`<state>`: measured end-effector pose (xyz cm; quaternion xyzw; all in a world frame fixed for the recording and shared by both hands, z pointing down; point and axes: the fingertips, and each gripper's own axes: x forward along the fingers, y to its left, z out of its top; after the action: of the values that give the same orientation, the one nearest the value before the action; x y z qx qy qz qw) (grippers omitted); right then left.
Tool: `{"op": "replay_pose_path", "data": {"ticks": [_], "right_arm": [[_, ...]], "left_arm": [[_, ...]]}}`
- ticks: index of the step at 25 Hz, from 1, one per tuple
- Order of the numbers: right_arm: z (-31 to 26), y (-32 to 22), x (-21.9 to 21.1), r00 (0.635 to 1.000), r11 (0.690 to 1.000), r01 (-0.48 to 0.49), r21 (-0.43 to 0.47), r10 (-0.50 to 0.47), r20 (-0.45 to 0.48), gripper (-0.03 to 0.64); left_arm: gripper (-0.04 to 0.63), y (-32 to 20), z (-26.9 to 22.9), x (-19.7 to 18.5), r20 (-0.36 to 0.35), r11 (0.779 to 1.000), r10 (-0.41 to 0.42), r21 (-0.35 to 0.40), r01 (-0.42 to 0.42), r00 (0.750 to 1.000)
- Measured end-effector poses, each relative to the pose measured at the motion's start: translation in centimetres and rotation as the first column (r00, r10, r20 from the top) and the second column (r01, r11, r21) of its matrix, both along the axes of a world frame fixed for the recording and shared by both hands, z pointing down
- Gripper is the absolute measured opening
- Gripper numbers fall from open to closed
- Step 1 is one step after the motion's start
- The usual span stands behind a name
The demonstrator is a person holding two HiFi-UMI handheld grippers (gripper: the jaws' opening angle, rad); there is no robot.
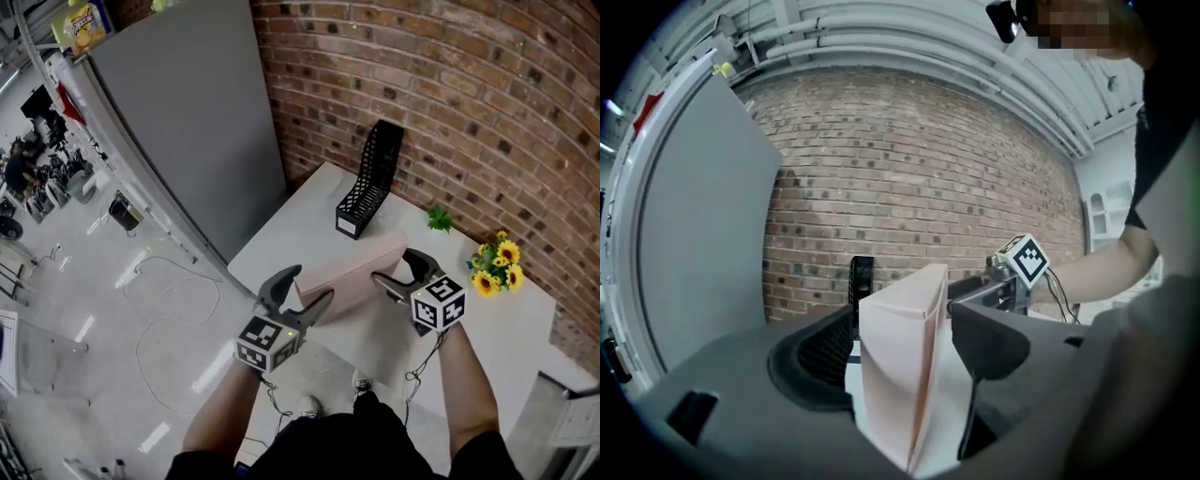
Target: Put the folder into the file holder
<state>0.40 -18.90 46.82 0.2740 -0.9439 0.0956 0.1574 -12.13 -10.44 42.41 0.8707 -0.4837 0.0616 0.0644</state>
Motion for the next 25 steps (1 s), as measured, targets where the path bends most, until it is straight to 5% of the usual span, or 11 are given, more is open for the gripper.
{"op": "replay_pose_path", "data": {"ticks": [13, 16, 25], "right_arm": [[0.0, -0.2, -0.1, 0.999, 0.999, -0.032, -0.002, 0.032, -0.005, 0.377], [0.0, -0.2, 0.0, 0.999, 0.999, -0.046, -0.002, 0.046, -0.007, 0.376], [-0.3, 0.4, -0.5, 0.992, 0.992, -0.128, -0.004, 0.128, 0.015, 0.369]], "left_arm": [[0.296, -1.5, 1.5, 3.0, 0.073, 0.985, 0.169, -0.031, -0.167, 0.983], [0.213, -1.6, 1.7, 3.1, 0.109, 0.985, 0.170, -0.020, -0.169, 0.979], [0.186, -0.8, 1.6, 2.5, 0.111, 0.992, 0.125, 0.010, -0.127, 0.986]]}}
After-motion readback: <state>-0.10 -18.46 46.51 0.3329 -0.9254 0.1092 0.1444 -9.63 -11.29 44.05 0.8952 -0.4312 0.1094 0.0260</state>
